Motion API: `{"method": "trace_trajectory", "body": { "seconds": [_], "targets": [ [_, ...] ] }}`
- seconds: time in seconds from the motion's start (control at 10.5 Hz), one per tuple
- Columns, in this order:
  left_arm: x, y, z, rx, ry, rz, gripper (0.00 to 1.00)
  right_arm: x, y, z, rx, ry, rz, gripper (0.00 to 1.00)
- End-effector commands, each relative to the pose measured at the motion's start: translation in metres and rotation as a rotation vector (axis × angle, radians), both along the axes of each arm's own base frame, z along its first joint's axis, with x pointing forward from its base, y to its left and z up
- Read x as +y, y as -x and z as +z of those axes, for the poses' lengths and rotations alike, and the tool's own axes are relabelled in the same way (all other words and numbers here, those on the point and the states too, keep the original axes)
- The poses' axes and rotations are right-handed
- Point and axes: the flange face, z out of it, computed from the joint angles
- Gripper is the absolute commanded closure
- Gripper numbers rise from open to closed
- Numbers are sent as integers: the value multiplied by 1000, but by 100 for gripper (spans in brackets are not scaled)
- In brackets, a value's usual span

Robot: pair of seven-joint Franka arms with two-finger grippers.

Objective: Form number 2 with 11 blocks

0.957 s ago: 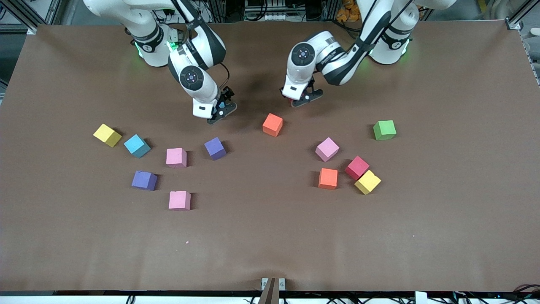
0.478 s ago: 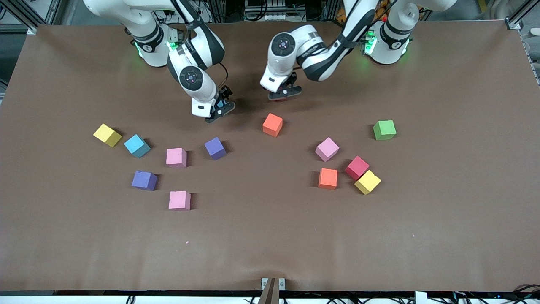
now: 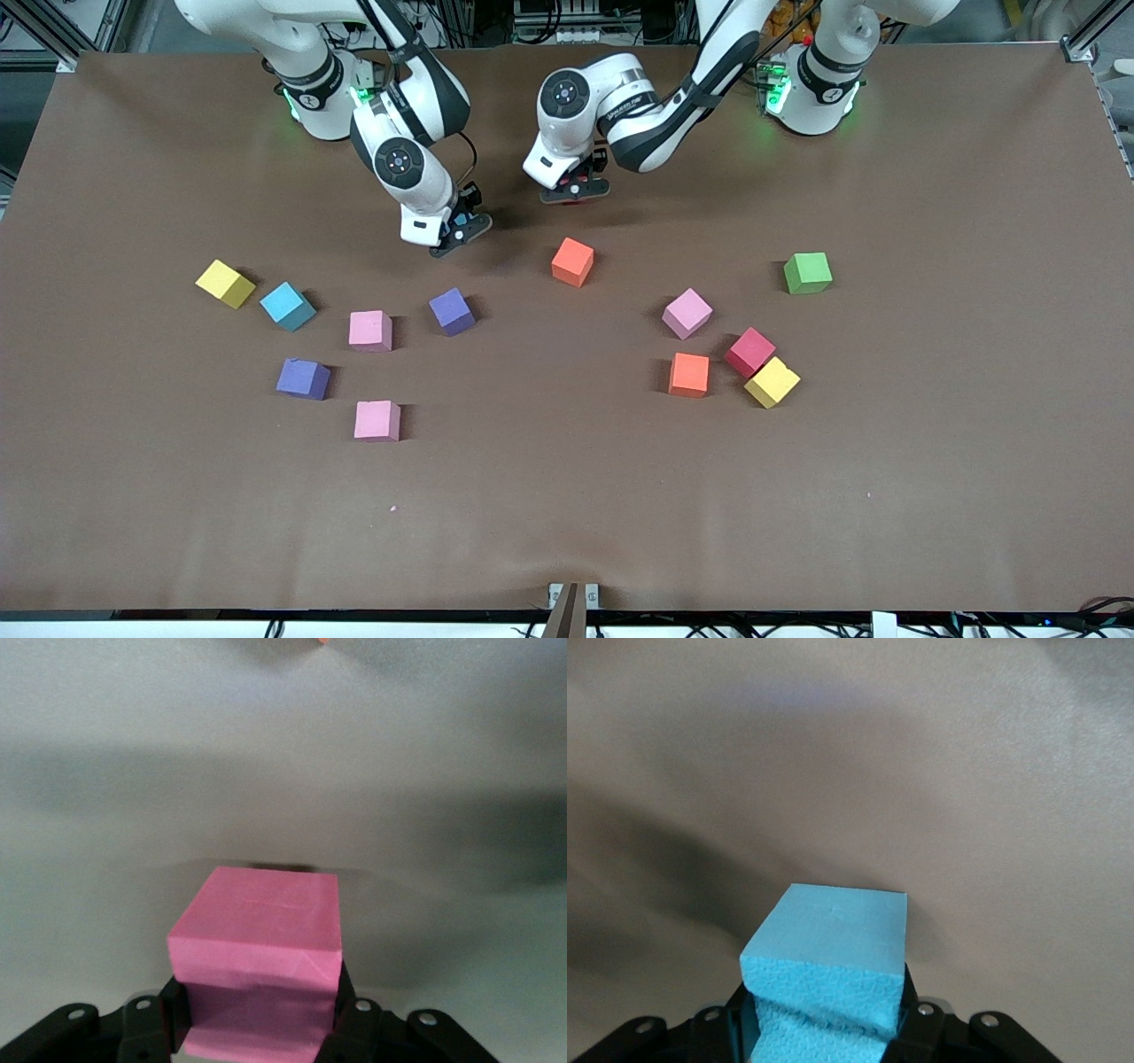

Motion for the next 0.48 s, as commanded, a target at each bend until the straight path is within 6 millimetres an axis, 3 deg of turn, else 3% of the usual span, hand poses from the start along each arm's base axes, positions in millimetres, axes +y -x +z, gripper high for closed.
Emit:
{"method": "trace_trajectory", "body": {
  "seconds": [0.0,0.19,0.38],
  "targets": [
    [-7,-4,-9,-24,-17,-56,86,-9,-6,13,-19,-41,31,92],
    [-14,-7,-12,-48,-15,-90,86,-42,-36,21,-43,-102,135,92],
    [-16,-5,-15,-68,-19,-126,86,-47,-42,24,-47,-132,231,92]
  ]
}}
